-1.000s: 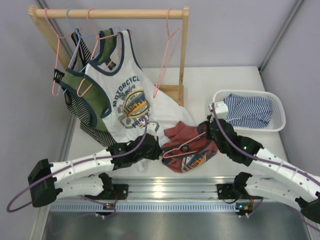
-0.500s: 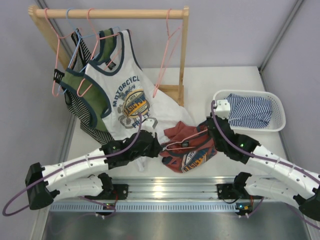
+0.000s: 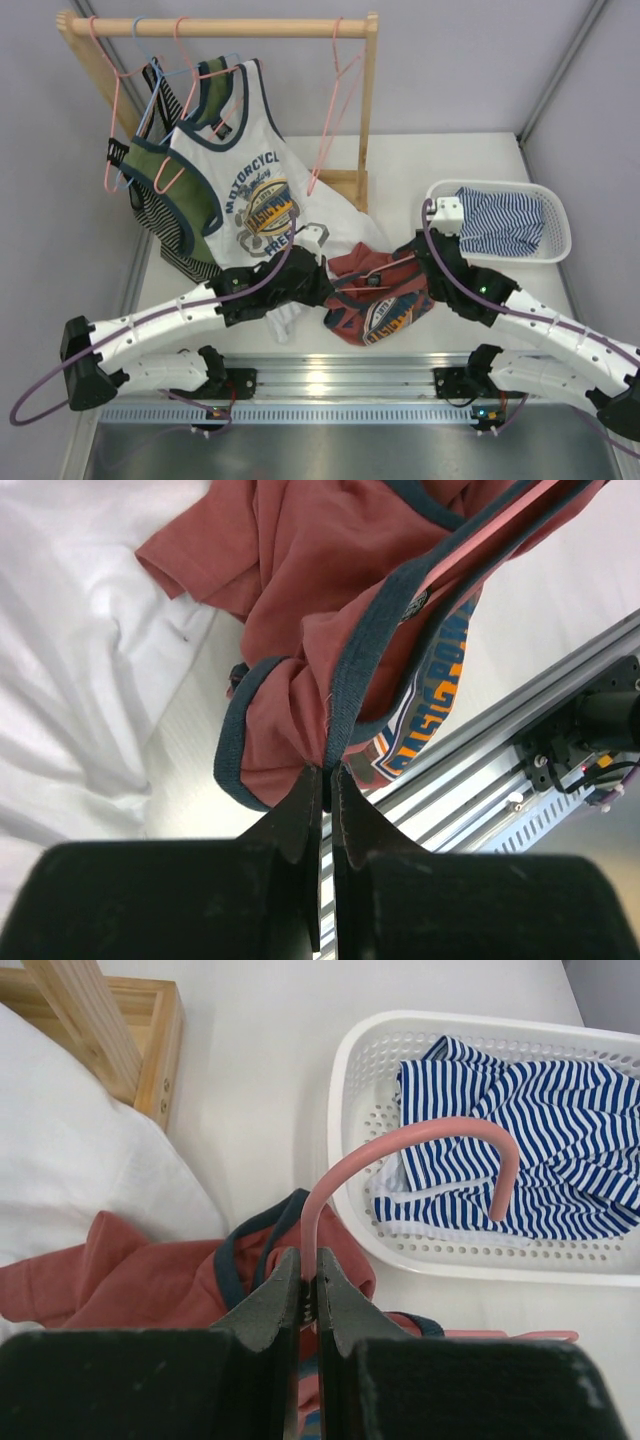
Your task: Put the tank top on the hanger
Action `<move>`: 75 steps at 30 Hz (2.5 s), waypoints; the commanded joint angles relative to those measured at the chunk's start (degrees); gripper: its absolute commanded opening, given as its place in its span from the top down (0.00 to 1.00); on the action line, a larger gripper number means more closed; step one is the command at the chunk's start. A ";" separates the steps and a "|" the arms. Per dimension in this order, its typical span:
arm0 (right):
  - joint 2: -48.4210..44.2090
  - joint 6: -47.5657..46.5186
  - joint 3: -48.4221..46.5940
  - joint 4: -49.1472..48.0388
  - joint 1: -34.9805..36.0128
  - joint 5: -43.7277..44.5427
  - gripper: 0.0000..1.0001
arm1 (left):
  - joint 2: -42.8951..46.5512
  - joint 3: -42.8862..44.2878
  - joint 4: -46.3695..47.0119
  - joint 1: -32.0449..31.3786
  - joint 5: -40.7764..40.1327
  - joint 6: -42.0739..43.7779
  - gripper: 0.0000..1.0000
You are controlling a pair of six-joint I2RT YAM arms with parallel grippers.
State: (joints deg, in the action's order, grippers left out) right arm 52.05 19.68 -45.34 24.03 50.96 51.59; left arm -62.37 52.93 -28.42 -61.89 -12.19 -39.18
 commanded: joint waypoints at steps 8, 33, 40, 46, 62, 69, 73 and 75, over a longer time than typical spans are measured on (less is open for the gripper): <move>0.32 -0.35 -5.37 -3.47 1.95 0.52 1.00 | -4.68 9.98 -1.02 -0.16 0.76 3.93 1.00; 5.34 -5.70 -12.75 -4.87 14.42 7.29 1.00 | -15.06 25.65 -4.36 0.63 -0.03 11.05 1.00; 6.39 -5.53 -13.98 -4.70 16.19 8.70 1.00 | -13.57 24.94 -3.13 1.07 1.02 11.05 0.95; 7.45 -5.36 -14.42 -4.96 16.89 8.70 1.00 | -11.90 24.15 -4.36 1.15 0.67 11.67 0.74; 5.69 -6.49 -16.79 -1.88 16.80 4.57 1.00 | -2.50 18.71 -7.79 0.98 7.79 25.90 0.46; 5.25 -7.90 -19.43 -0.30 16.80 2.46 1.00 | -3.11 17.21 -7.70 1.07 10.26 28.90 0.46; 5.16 -8.43 -19.78 -0.30 16.89 2.02 1.00 | -3.37 16.77 -7.35 0.98 8.85 30.12 0.46; 5.25 -8.34 -20.05 -0.13 16.80 1.76 1.00 | -3.72 16.60 -7.17 0.98 9.46 30.74 0.46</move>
State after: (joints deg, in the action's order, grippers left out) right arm 58.26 12.51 -62.19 24.62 66.98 53.63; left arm -65.73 70.04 -36.91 -60.95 -3.62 -10.74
